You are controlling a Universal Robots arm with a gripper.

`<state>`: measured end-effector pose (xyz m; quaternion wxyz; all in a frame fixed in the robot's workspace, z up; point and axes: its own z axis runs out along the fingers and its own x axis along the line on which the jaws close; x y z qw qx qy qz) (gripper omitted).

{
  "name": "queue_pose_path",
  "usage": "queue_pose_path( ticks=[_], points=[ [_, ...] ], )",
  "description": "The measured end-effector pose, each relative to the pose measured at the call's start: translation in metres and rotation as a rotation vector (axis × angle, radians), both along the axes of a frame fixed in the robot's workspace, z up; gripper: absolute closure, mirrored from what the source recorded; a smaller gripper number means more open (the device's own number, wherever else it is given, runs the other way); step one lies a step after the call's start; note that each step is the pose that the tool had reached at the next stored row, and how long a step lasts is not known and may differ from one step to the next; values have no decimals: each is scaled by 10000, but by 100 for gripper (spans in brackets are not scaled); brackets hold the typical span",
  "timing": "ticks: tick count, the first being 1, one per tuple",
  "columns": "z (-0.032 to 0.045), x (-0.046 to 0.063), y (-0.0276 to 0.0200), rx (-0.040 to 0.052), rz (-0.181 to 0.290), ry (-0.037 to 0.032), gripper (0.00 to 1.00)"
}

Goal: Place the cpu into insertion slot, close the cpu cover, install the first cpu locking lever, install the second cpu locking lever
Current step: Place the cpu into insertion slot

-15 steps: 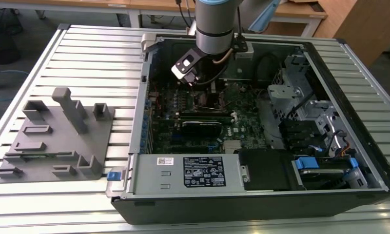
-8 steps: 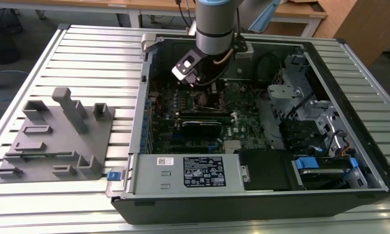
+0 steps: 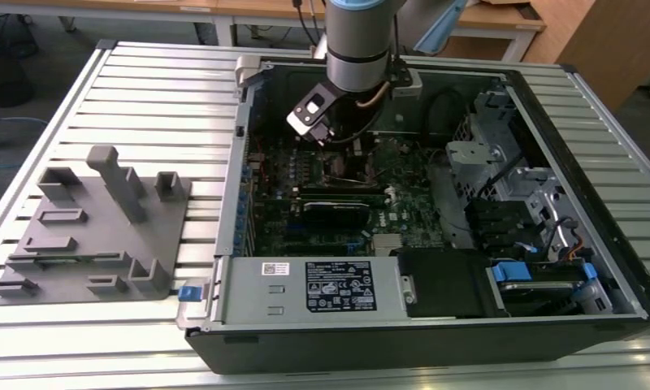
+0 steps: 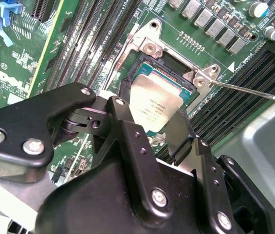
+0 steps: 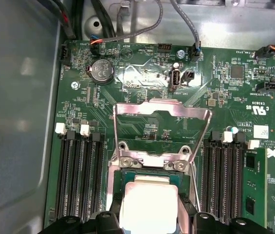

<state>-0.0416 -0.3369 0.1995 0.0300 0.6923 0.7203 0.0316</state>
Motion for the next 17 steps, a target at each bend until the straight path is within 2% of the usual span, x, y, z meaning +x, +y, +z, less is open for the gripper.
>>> queue_pose_path(
  ticks=[6, 11, 14, 17],
  points=[
    [-4, -1, 0, 0, 668, -1, 47],
    [-13, -12, 0, -1, 650, 1, 47],
    [-17, -13, 0, -2, 384, 2, 47],
    [-17, -13, -1, -2, 356, 1, 47]
  ],
)
